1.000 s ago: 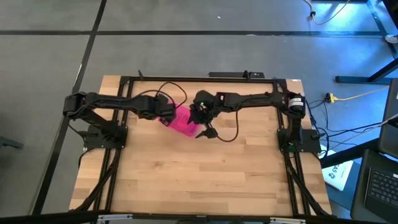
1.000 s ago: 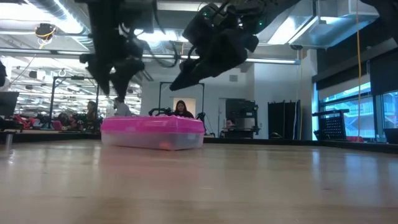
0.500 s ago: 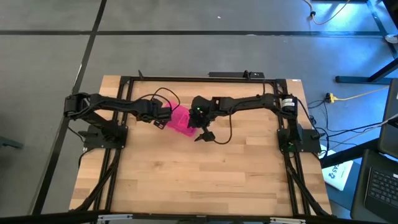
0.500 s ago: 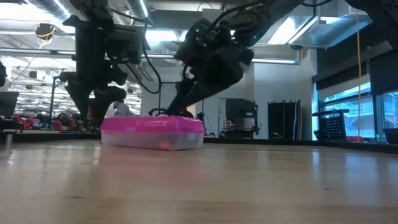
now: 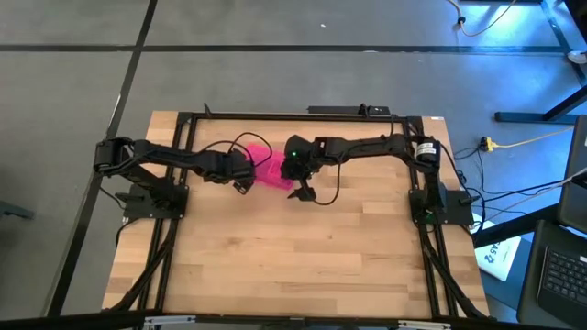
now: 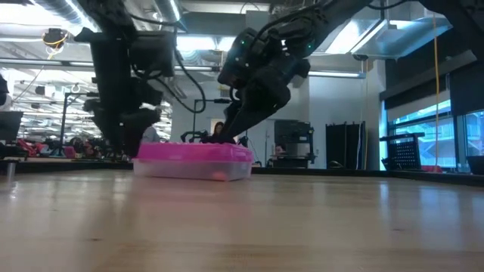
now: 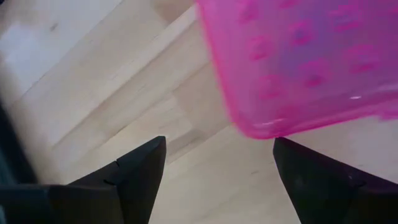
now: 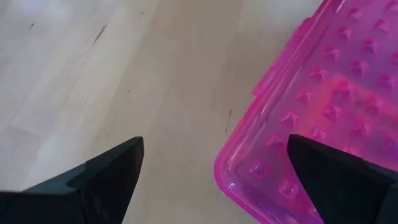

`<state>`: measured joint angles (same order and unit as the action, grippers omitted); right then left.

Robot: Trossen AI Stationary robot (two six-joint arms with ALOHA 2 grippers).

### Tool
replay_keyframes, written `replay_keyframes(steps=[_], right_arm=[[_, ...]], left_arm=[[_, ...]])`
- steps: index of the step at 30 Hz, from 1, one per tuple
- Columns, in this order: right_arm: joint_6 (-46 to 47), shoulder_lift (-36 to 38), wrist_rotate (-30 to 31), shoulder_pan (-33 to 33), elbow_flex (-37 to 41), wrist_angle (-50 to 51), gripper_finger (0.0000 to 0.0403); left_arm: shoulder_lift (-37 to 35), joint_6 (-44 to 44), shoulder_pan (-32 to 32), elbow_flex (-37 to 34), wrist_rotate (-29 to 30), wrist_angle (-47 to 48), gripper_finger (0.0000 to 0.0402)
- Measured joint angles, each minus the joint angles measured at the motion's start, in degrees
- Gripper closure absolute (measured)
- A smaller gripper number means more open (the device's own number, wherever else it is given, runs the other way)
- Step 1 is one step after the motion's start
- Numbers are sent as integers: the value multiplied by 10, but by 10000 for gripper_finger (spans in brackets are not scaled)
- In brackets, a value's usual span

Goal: Pack school essentials
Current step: Adjust the pink supply box

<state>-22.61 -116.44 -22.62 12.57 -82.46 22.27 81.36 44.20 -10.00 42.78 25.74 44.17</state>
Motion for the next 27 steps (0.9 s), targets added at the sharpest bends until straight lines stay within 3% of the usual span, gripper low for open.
replay_keyframes(steps=[6, 13, 19, 27], right_arm=[[13, 1, 19, 11, 0, 5, 4], [16, 1, 26, 24, 0, 23, 4], [8, 1, 26, 34, -1, 44, 4], [-2, 17, 56, 55, 2, 77, 4]], left_arm=[[0, -14, 3, 0, -24, -55, 107], [-5, -28, 4, 0, -47, -51, 108], [-27, -28, -1, 0, -7, -16, 108], [-31, -43, -13, 0, -6, -11, 108]])
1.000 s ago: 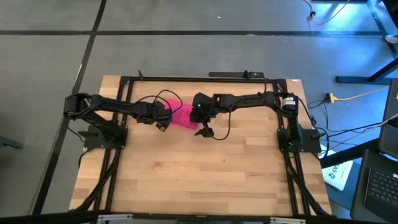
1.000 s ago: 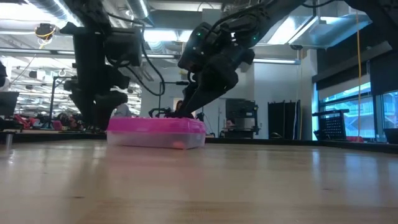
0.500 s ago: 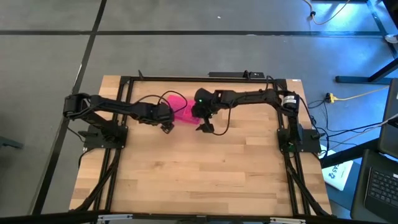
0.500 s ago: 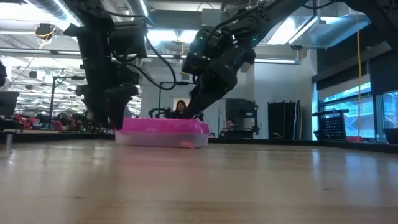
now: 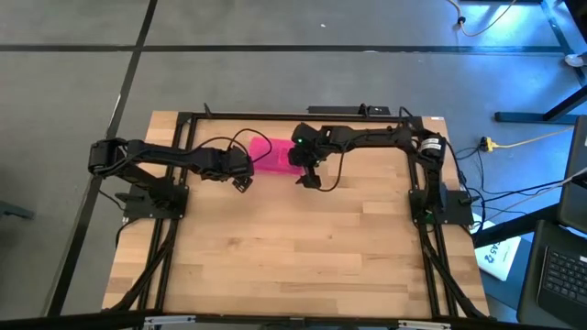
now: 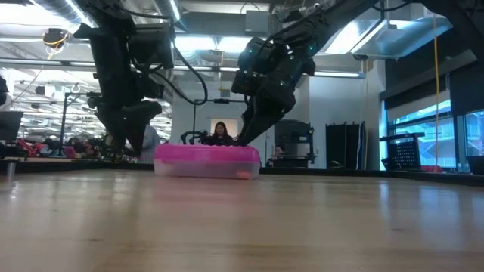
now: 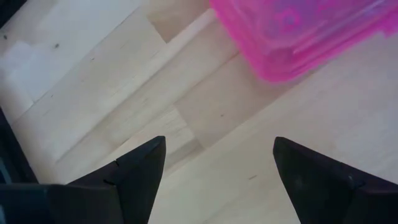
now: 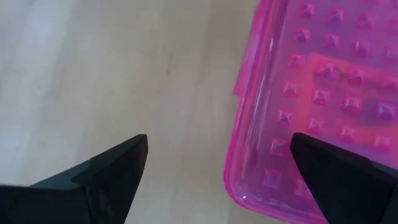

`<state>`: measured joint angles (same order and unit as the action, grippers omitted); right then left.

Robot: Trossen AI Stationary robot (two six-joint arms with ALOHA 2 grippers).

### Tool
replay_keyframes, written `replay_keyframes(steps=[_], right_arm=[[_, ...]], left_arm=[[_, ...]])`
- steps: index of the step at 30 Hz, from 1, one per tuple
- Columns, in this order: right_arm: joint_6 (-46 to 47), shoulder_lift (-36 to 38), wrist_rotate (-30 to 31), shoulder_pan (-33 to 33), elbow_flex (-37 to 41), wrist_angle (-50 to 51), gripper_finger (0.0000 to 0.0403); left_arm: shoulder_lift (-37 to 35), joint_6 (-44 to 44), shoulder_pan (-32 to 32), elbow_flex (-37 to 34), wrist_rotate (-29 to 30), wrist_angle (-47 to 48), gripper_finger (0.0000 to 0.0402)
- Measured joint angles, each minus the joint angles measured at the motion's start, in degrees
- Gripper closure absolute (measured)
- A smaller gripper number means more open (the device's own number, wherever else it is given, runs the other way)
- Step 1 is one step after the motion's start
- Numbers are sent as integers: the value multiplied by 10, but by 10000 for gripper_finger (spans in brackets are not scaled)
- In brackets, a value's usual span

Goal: Pack school essentials
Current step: Adjust the pink supply box, then return to Home Position

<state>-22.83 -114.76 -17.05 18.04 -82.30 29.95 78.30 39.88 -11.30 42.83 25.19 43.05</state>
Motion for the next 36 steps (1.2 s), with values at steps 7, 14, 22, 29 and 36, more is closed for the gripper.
replay_keyframes(steps=[7, 14, 22, 29, 36], right_arm=[[-13, 19, 33, 9, 2, 28, 4], [-14, 54, 20, 7, 3, 55, 4], [24, 161, 18, 22, 2, 117, 4], [65, 255, 9, 24, 2, 207, 4], [124, 291, -35, 12, 1, 297, 4]], left_arm=[[0, 0, 0, 0, 0, 0, 108], [-3, -13, 6, 0, 1, -2, 108], [-24, -37, 17, 1, -31, -2, 108], [-23, -59, 17, 1, -28, -2, 108], [-45, -91, 17, 2, -2, 2, 143]])
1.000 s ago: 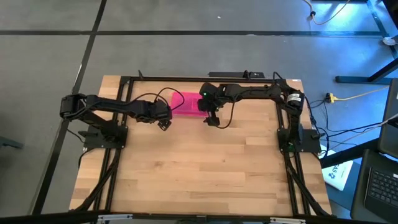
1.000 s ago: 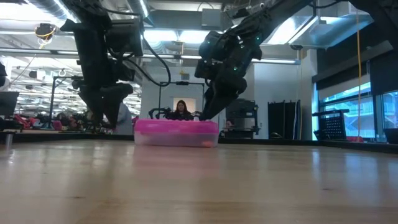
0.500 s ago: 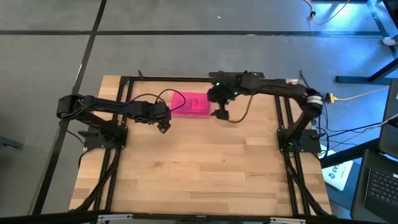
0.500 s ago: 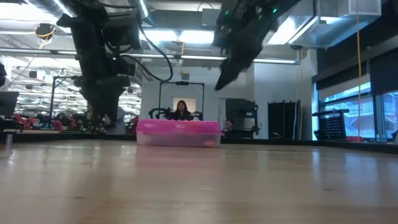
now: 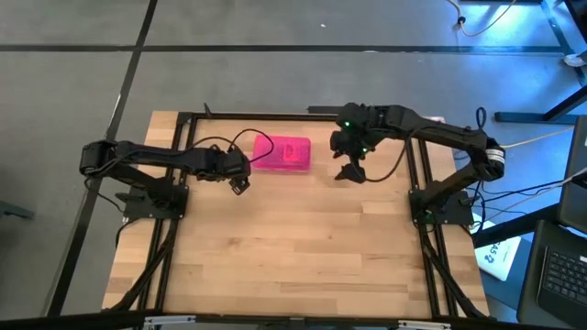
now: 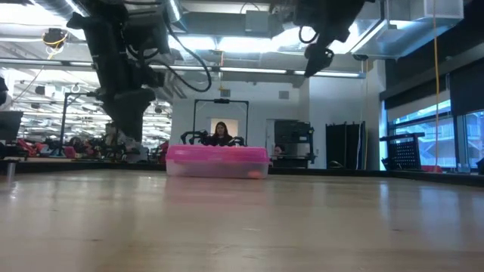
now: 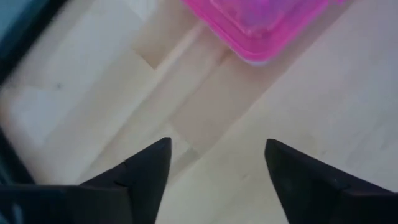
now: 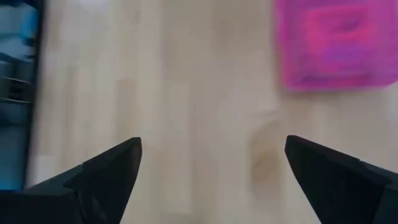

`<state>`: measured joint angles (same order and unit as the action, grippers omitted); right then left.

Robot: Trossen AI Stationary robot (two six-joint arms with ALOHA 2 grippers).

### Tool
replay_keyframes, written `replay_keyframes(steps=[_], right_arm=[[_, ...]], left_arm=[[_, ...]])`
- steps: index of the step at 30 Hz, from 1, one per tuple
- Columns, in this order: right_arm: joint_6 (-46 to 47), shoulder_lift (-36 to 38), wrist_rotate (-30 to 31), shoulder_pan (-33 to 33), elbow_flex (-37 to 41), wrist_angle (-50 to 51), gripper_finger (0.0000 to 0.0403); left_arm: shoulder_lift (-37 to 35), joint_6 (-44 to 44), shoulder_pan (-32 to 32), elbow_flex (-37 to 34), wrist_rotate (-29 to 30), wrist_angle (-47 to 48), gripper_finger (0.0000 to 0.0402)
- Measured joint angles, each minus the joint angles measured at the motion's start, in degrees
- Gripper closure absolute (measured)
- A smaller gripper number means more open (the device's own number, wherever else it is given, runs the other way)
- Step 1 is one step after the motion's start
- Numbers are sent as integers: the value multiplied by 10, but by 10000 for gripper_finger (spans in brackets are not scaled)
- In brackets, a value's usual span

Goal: Pack school essentials
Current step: Return to Home Position

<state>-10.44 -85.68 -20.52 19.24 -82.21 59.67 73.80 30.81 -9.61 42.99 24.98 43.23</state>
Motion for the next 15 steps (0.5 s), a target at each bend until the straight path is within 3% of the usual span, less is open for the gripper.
replay_keyframes(steps=[4, 11, 15], right_arm=[[35, 1, -29, -16, 0, 15, 4], [71, 2, 150, -54, 0, 24, 9], [56, 6, 218, -64, 0, 31, 42]], left_arm=[[-27, -14, 0, 10, 29, 15, 192], [-97, -17, 0, 21, 61, 57, 292], [-149, -16, 0, 21, 57, 84, 344]])
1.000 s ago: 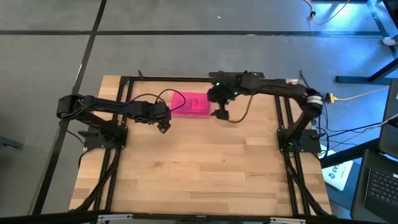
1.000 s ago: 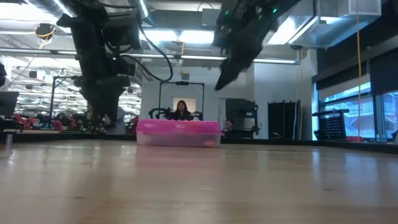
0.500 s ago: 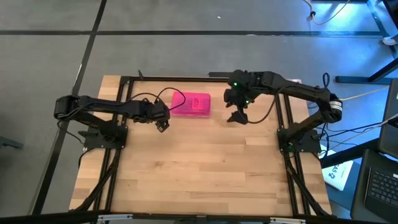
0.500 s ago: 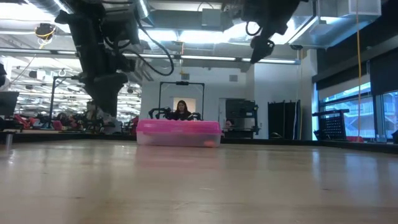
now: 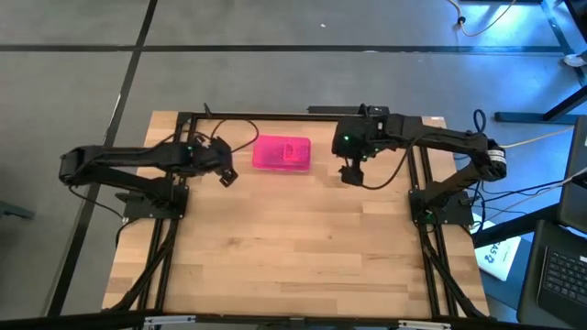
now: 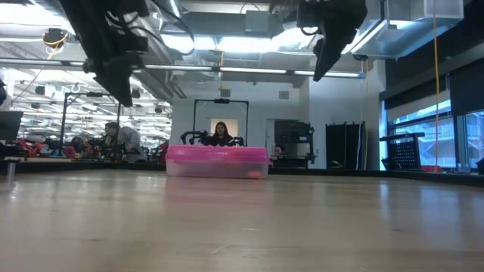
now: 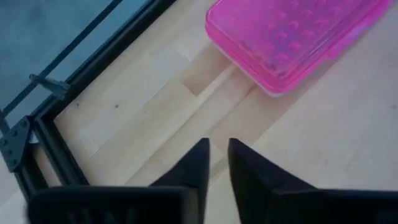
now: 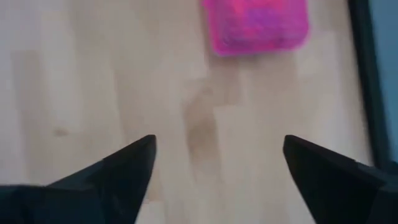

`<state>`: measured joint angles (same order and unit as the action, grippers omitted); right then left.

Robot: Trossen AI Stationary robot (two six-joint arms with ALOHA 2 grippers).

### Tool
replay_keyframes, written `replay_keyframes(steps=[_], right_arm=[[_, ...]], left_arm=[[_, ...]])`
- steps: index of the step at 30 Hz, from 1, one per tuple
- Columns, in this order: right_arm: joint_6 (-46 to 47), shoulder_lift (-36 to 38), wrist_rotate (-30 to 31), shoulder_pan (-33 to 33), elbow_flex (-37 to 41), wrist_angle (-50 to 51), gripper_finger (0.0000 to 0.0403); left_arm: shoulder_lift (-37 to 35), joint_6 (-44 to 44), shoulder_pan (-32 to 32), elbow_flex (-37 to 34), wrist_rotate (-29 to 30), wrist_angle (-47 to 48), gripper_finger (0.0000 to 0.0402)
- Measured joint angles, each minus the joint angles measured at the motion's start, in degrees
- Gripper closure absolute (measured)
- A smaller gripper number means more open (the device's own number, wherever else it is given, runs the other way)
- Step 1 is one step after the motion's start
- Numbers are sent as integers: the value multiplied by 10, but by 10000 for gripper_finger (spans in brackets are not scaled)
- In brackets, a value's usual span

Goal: Pack school essentials
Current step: Return to Home Position

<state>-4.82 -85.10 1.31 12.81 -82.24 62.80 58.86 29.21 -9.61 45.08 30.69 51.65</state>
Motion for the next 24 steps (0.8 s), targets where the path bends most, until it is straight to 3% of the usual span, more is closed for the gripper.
replay_keyframes(steps=[5, 13, 18, 24], right_arm=[[1, 21, 79, 0, 0, 45, 118], [8, 93, 81, 0, 2, 65, 282], [29, 178, 81, 0, 61, 24, 383], [74, 310, 46, 0, 197, -103, 389]], left_arm=[[-70, -3, 0, 0, 3, 44, 396], [-189, -13, 0, -4, 7, 80, 400], [-266, -19, 1, -27, 7, 79, 400], [-340, -15, 17, -54, -5, 61, 401]])
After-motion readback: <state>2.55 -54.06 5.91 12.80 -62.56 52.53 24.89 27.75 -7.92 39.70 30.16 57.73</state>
